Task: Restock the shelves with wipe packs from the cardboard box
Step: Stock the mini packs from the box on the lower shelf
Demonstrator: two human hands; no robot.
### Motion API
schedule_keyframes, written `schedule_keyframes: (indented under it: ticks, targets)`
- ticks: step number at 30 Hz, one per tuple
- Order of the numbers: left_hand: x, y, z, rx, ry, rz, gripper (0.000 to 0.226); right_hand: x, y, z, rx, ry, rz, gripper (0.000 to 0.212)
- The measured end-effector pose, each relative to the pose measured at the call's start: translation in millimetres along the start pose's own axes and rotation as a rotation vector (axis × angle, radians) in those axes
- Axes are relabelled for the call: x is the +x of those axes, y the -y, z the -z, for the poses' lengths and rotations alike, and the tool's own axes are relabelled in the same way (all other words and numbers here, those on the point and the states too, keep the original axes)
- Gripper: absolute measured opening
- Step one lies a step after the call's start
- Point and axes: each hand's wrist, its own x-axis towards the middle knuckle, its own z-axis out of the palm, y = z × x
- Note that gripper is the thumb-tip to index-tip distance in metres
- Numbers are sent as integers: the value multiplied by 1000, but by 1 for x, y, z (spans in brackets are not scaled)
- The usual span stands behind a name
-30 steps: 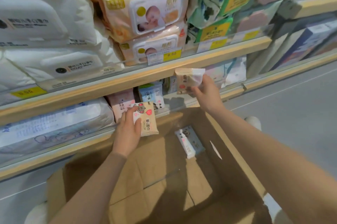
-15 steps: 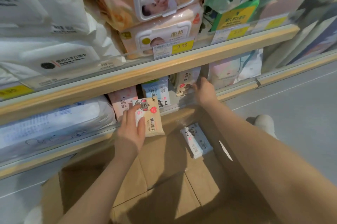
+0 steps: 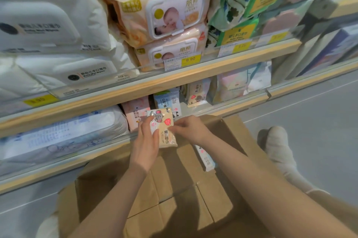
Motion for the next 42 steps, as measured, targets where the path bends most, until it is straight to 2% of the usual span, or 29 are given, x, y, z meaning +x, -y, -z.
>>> schedule_keyframes:
  ticks: [4, 7, 9, 11, 14, 16, 20, 25, 28, 35, 38, 42]
  targets:
    - [-2, 0, 3, -126, 0, 15, 49, 3, 2, -7, 66, -36, -44, 20]
    - [-3, -2, 6, -186, 5, -6, 51, -7, -2, 16, 96, -160, -36, 26]
    - [-1, 4, 4, -14, 56, -90, 47, -10, -6, 41, 13, -280, 6, 19]
    - [-2, 11, -1, 215, 116, -235, 52, -8, -12, 63, -122, -405, 63, 16]
    - [-5, 18, -8, 350, 108, -322, 51, 5, -26, 84, -283, -487, 86, 17]
    - [-7, 20, -11, 378, 106, -332, 47, 17, -41, 88, -340, -494, 54, 20]
    - [-9, 22, -14, 371, 82, -368, 41, 48, -61, 82, -302, -442, -9, 19]
    - [-6, 27, -21, 261, 13, -408, 33, 80, -70, 74, -196, -489, -147, 34]
    - [-5, 29, -22, 244, -3, -434, 31, 84, -71, 75, -160, -462, -195, 40]
    - [-5, 25, -18, 363, 31, -398, 37, 61, -69, 75, -95, -373, -114, 26]
    - [-6, 22, -15, 408, 58, -383, 42, 26, -60, 79, -117, -404, -4, 34]
    - [-7, 20, -12, 409, 68, -381, 39, -36, -69, 77, -181, -421, 5, 41]
